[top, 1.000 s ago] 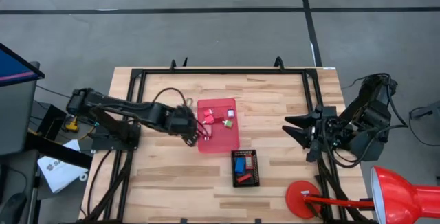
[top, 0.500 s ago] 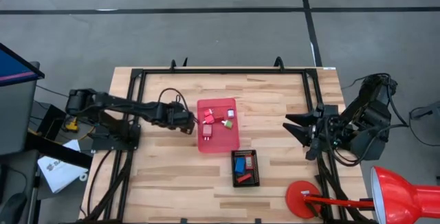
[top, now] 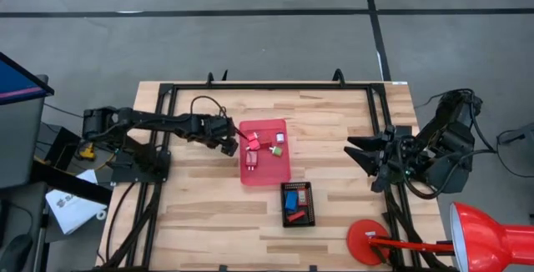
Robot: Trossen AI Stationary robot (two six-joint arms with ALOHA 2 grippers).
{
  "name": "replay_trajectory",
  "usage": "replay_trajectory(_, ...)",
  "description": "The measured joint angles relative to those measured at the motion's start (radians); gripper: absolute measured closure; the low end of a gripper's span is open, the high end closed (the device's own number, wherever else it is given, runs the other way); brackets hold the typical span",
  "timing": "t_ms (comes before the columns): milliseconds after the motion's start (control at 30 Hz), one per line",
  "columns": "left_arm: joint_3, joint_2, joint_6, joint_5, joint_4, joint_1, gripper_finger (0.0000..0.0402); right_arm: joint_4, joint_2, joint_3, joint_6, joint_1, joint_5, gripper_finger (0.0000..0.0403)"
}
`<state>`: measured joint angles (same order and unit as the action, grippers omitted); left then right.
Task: Pick & Place Office items
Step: Put the black digital timer into the black bin
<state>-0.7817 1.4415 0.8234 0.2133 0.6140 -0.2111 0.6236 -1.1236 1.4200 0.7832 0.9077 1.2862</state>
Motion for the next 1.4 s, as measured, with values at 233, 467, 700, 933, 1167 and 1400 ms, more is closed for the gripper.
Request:
replay_trajectory(233,0.0,0.078,-0.027,-0.018,-0.017,0.01,0.0114,-0.004,0.0,0.0,-0.005,0.0,0.002,0.0233)
replay_trajectory(467,0.0,0.145,-0.033,-0.026,-0.098,0.007,0.011,-0.012,0.0,0.0,-0.005,0.0,0.006,0.0233)
replay_trajectory(700,-0.002,0.174,-0.03,-0.038,-0.117,-0.009,0.0143,-0.025,0.0,0.0,-0.005,0.0,0.006,0.0233)
replay_trajectory(933,0.0,0.167,-0.028,-0.05,-0.113,-0.042,0.0244,-0.03,0.0,0.0,-0.005,0.0,0.021,0.0233)
replay_trajectory(1167,-0.001,0.148,-0.053,-0.064,-0.108,-0.045,0.0251,-0.034,0.0,0.0,-0.005,0.0,0.024,0.0233)
replay_trajectory(1400,0.0,0.06,-0.064,-0.062,0.033,-0.045,0.0231,-0.037,0.0,0.0,-0.006,0.0,0.03,0.0233)
